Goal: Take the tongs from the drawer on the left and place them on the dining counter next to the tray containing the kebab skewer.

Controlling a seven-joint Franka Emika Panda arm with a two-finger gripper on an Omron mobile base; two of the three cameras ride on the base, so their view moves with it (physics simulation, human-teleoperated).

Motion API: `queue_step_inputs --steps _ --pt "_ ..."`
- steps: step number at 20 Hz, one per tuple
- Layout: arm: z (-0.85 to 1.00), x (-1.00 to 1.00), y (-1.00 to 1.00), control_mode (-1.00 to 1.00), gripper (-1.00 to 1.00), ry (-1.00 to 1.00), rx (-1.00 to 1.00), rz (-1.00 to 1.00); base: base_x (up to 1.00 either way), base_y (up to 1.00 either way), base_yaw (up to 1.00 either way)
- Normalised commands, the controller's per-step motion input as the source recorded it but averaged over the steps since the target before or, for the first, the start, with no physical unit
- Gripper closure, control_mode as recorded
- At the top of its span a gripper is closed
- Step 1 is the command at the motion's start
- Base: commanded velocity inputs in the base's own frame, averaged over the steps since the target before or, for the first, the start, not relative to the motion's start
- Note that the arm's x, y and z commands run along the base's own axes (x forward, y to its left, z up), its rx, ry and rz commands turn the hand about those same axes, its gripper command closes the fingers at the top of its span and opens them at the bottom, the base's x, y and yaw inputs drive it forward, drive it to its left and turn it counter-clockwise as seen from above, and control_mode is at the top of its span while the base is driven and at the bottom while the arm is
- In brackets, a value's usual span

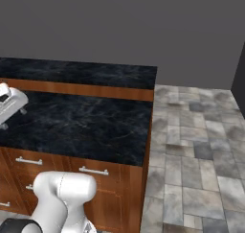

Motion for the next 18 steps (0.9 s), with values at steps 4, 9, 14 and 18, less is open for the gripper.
queue_step_inputs --steps 4,9,14,18 --pt "-0.41 -0.38 0.83 -1.0 -1.0 0.0 -0.21 0.3 0.0 0.0 0.0" --pt "-0.53 -0.09 0.53 -1.0 -1.0 0.0 -0.13 0.31 0.0 0.0 0.0" --pt "-0.47 0.0 0.04 -1.0 -1.0 -0.22 -0.08 0.15 0.0 0.0 0.0" --pt "-0.92 0.0 0.0 -1.0 -1.0 -0.05 -0.2 0.14 0.0 0.0 0.0"
